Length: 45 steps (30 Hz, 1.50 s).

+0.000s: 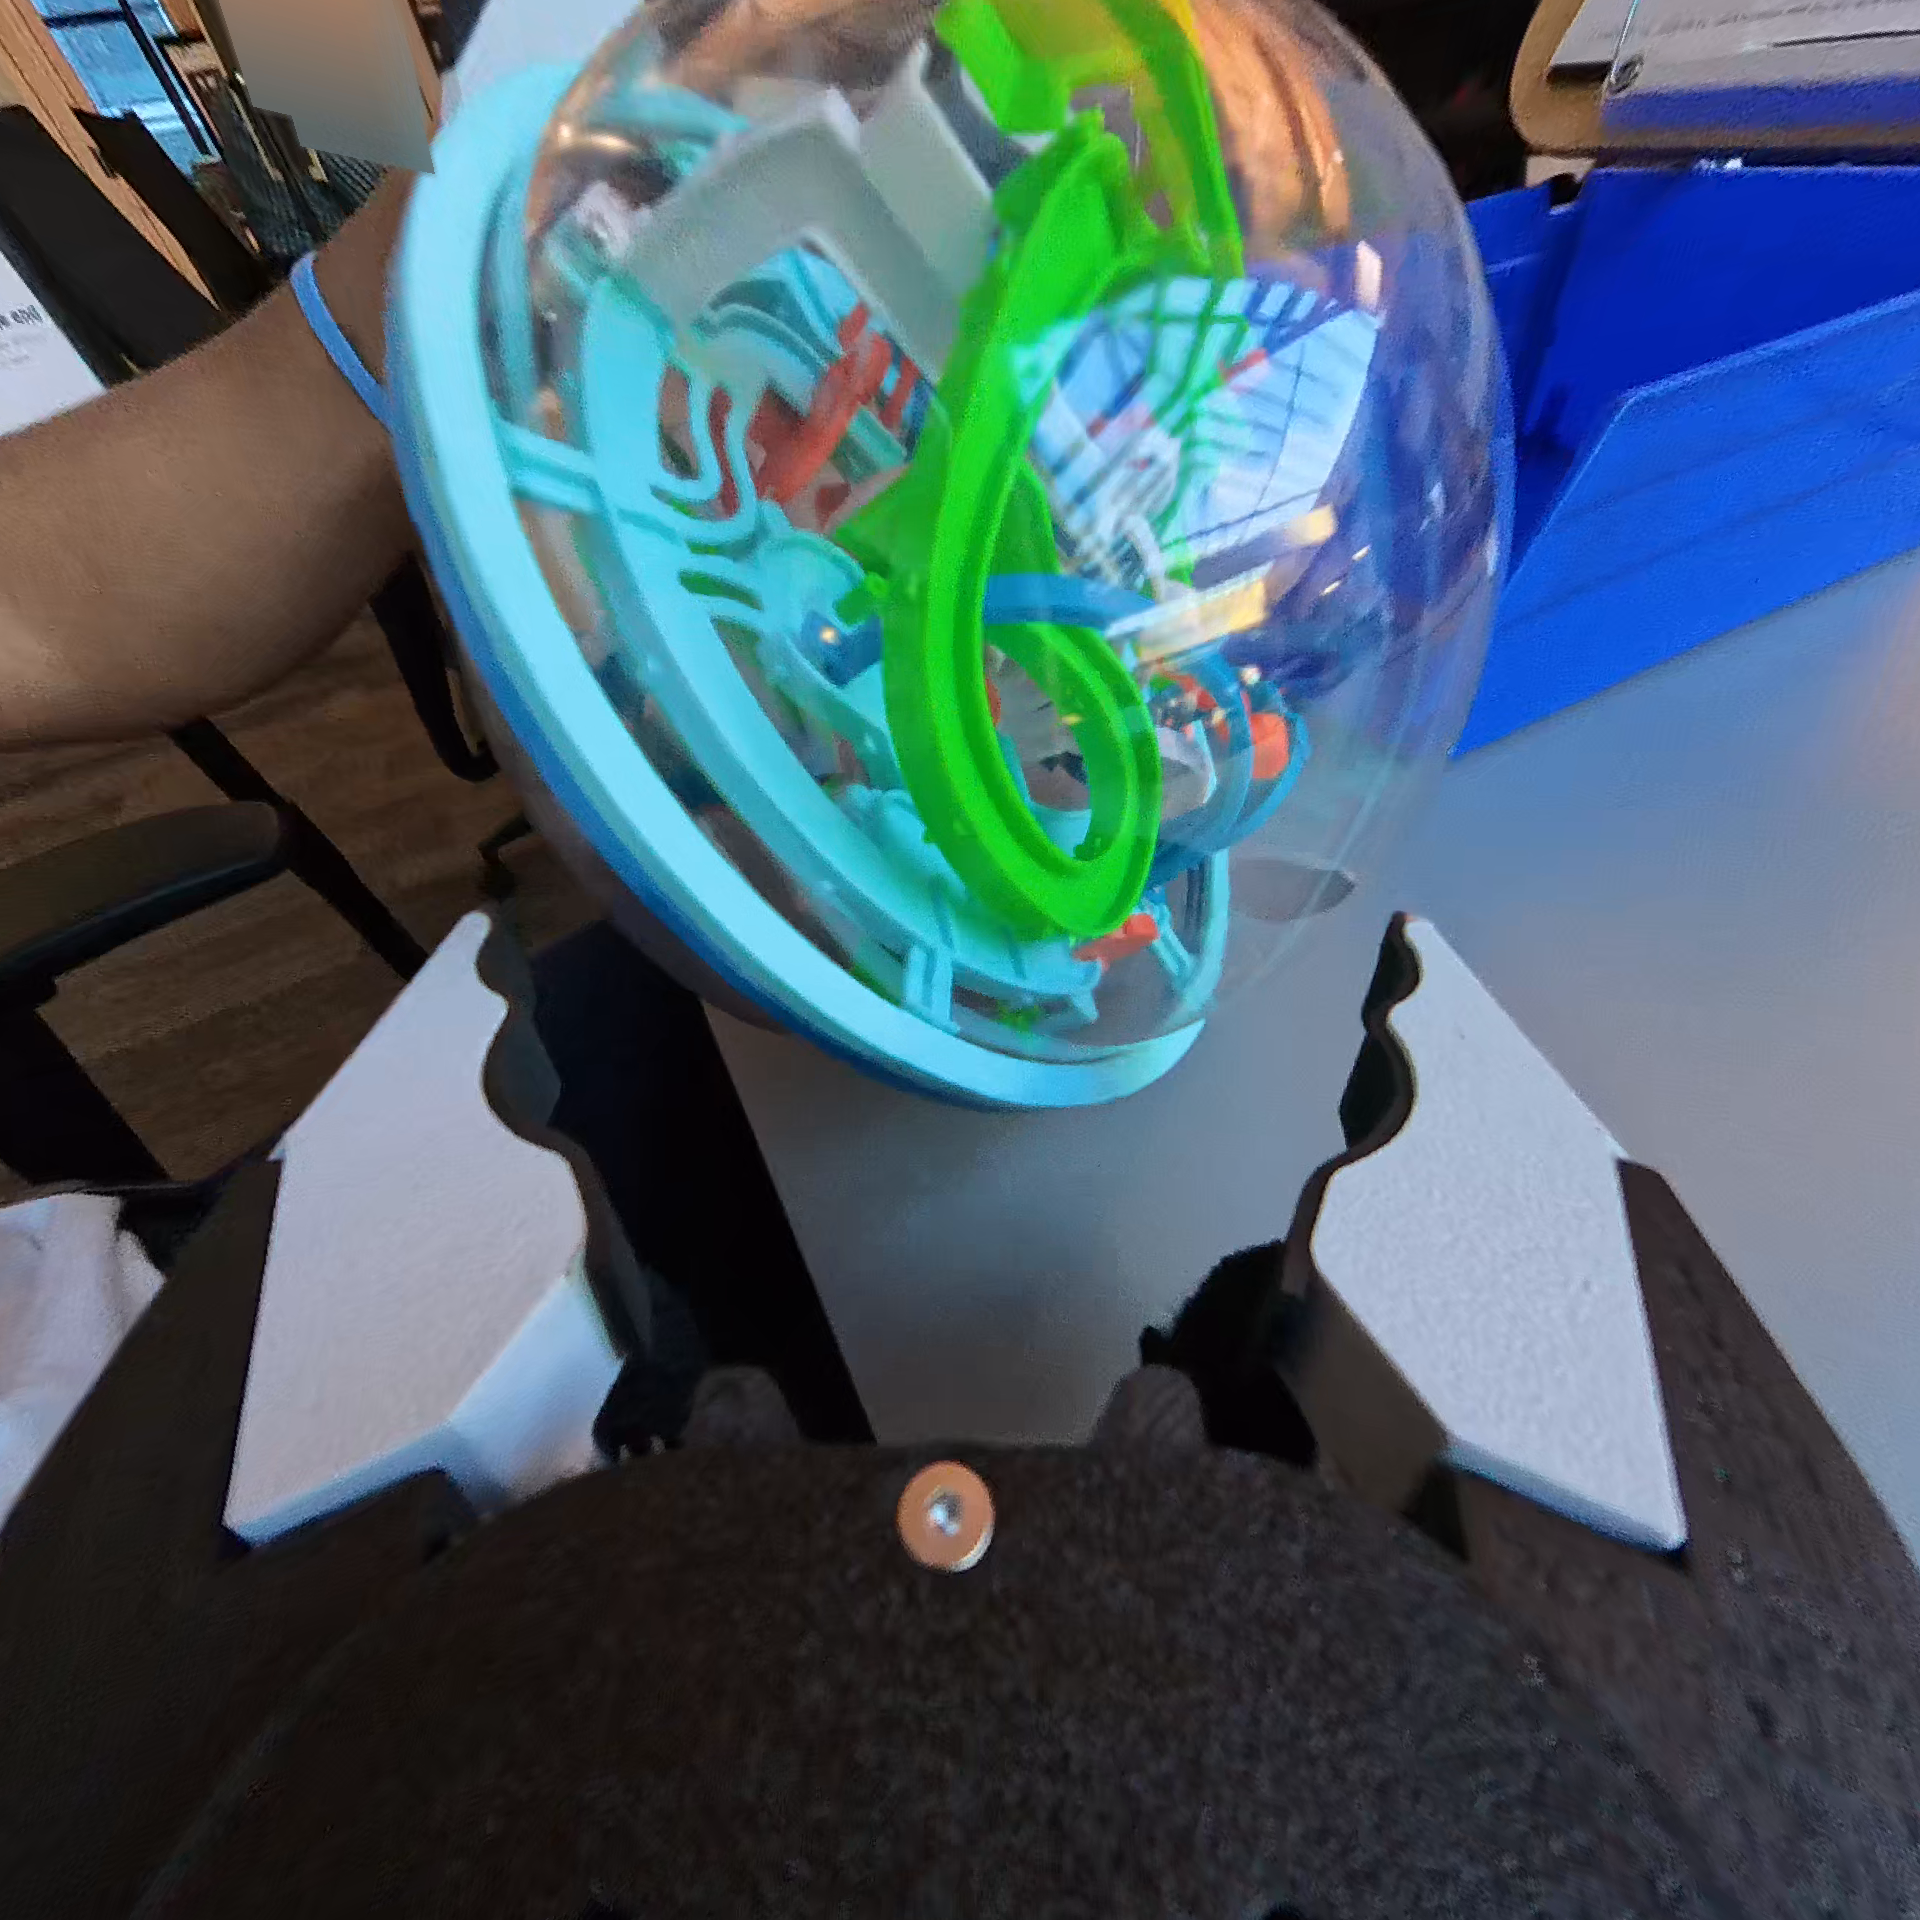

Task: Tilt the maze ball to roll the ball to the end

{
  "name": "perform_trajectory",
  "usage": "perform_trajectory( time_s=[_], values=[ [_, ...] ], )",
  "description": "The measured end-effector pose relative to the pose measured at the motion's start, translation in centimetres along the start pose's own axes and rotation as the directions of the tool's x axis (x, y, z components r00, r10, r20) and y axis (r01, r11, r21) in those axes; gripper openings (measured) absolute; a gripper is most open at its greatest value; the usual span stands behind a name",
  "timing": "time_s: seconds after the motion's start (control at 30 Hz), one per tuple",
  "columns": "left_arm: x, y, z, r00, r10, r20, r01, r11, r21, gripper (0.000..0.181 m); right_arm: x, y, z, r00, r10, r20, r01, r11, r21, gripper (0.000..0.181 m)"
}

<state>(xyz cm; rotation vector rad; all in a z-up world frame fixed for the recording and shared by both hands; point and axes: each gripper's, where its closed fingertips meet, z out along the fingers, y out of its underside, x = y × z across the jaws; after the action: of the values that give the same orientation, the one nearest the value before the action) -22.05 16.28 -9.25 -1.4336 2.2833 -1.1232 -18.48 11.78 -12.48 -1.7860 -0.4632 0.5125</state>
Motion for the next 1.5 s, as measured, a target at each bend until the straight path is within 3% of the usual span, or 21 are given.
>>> perform_trajectory(
  time_s=[0.13, 0.27, 0.43, 0.6, 0.73, 0.93, 1.5],
  values=[
    [1.0, 0.5, 0.5, 1.000, 0.018, 0.026, -0.018, 1.000, 0.007, 0.159, -0.5, -0.7, 0.4, 1.000, 0.010, -0.028, -0.010, 1.000, 0.005, 0.155],
    [1.3, 0.6, 0.6, 0.989, 0.103, 0.104, -0.104, 0.995, 0.007, 0.159, -0.4, -0.5, 0.3, 0.993, -0.100, -0.055, 0.100, 0.995, -0.013, 0.154],
    [1.6, 0.5, 0.8, 0.928, 0.272, 0.254, -0.260, 0.962, -0.081, 0.158, 0.1, 0.4, 0.0, 0.949, -0.287, -0.127, 0.279, 0.957, -0.077, 0.155],
    [2.0, -0.3, 0.9, 0.889, 0.338, 0.309, -0.321, 0.941, -0.104, 0.158, 0.4, 1.6, 0.2, 0.947, -0.294, -0.130, 0.277, 0.951, -0.134, 0.155],
    [2.3, -0.5, 0.9, 0.884, 0.338, 0.324, -0.328, 0.941, -0.085, 0.157, 0.3, 1.9, 0.3, 0.950, -0.291, -0.116, 0.274, 0.951, -0.144, 0.154],
    [2.2, -0.1, 0.6, 0.932, 0.218, 0.291, -0.244, 0.968, 0.055, 0.158, -0.4, 1.2, 0.2, 0.975, -0.214, -0.064, 0.210, 0.975, -0.065, 0.149],
    [2.8, -0.2, 1.0, 0.942, 0.185, 0.281, -0.203, 0.979, 0.036, 0.158, -0.9, 1.2, -0.6, 0.982, -0.181, -0.060, 0.181, 0.984, -0.003, 0.144]
  ],
)
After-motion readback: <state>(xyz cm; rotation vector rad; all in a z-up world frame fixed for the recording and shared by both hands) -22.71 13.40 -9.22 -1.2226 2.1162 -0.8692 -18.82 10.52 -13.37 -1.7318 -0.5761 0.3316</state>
